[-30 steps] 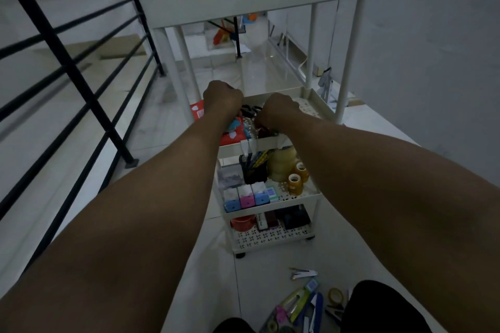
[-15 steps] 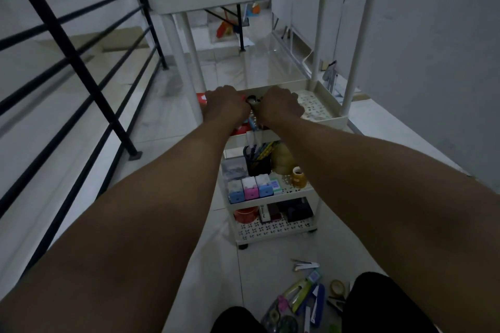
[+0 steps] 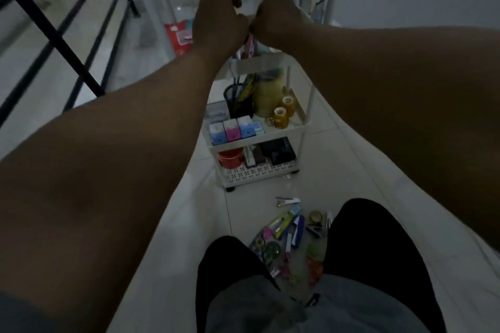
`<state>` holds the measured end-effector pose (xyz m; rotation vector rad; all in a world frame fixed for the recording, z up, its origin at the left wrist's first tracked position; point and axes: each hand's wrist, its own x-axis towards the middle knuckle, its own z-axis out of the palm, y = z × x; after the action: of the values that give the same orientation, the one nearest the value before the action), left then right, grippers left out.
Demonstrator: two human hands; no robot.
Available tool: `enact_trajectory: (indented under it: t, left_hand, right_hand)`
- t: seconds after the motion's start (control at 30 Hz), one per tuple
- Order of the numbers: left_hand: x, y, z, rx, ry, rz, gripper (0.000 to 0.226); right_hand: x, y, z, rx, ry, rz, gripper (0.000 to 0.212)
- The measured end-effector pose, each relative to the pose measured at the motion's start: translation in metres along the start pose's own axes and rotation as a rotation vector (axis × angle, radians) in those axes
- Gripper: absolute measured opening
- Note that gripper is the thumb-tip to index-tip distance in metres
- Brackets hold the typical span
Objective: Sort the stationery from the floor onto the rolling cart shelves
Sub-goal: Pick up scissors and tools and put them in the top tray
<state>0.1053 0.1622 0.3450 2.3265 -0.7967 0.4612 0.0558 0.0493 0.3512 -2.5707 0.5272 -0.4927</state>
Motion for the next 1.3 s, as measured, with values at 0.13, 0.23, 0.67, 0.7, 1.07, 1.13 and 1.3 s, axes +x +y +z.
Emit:
enact_trajectory:
  t: [0.13,0.23,0.67,0.7,1.07,1.13,1.3]
  left_hand:
    - [-0.030,0.016,0.007,-0.033,0.073,0.073,0.031]
    - [-0.051,0.023,0.017,-0.050,0.106,0.106,0.032]
    - [-0.162,0.012,0.135,-0.212,-0.385,0.102,0.022]
    - [-0.171,0.007,0.145,-0.211,-0.433,0.081,0.022]
    - [-0.330,-0.082,0.243,-0.055,-0.912,-0.266,0.038]
    - [-0.358,-0.103,0.254,0.022,-0.962,-0.352,0.045]
    - [-0.412,-0.139,0.268,0.170,-1.057,-0.548,0.069]
  right_hand:
    - [-0.028,0.009,-0.003,-0.101,0.132,-0.022,0.035]
    - [-0.054,0.020,0.000,-0.104,0.184,-0.042,0.027]
    - [-0.159,0.129,0.081,-0.098,0.032,0.241,0.027]
    - [-0.166,0.138,0.091,-0.089,-0.004,0.258,0.027]
    - [-0.278,0.254,0.228,-0.172,-0.383,0.481,0.034]
    - [-0.303,0.272,0.245,-0.170,-0.426,0.553,0.035]
    - [-0.350,0.305,0.277,-0.217,-0.521,0.596,0.038]
